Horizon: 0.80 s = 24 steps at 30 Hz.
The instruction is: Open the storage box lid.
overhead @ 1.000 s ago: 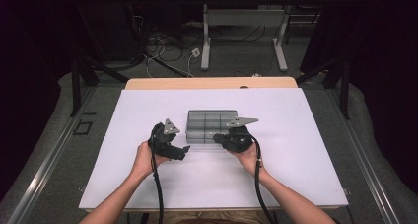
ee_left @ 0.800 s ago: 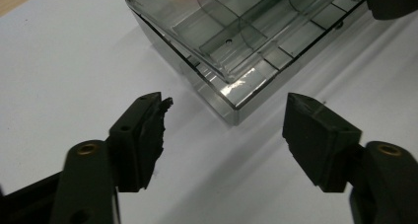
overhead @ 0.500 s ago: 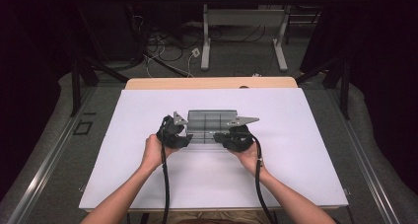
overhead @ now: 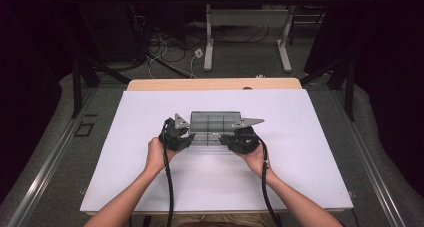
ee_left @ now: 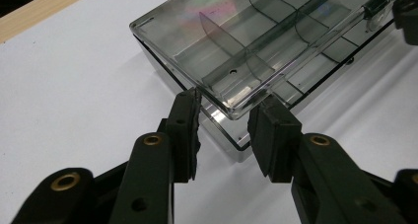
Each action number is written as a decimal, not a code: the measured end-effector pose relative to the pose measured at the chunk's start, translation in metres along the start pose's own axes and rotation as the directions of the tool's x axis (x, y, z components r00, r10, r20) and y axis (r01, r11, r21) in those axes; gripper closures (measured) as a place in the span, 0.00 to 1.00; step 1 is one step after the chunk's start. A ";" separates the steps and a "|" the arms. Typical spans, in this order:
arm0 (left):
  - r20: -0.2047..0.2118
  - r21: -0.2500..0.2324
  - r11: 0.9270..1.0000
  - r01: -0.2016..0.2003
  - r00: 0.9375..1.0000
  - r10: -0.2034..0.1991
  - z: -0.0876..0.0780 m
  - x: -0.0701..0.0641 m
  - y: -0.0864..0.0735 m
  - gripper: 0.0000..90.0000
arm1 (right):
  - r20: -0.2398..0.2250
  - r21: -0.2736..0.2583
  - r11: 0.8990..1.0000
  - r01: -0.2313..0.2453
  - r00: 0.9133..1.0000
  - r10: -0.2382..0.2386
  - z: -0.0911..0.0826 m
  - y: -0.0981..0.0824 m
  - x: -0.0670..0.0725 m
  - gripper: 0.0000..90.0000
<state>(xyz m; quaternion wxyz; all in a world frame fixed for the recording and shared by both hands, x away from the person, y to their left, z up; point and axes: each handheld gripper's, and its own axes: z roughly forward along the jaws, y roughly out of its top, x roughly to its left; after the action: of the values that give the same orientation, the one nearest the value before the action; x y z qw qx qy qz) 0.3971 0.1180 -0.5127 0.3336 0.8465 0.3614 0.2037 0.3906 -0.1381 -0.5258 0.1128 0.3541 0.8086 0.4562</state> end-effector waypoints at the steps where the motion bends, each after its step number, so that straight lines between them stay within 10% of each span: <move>1: 0.001 -0.003 1.000 0.004 1.000 -0.004 0.000 0.000 0.000 0.71 | 0.003 -0.003 1.000 -0.007 1.000 0.007 -0.002 -0.001 -0.001 0.87; 24: -0.003 -0.036 0.999 0.005 1.000 -0.005 -0.003 0.001 0.000 0.71 | 0.161 0.086 0.995 -0.059 0.986 0.045 -0.033 -0.005 -0.026 0.74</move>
<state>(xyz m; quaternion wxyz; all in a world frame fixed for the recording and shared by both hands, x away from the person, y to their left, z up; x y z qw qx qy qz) 0.3959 0.1197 -0.5109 0.3488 0.8391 0.3604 0.2109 0.3899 -0.1794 -0.5151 0.1487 0.4151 0.8073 0.3923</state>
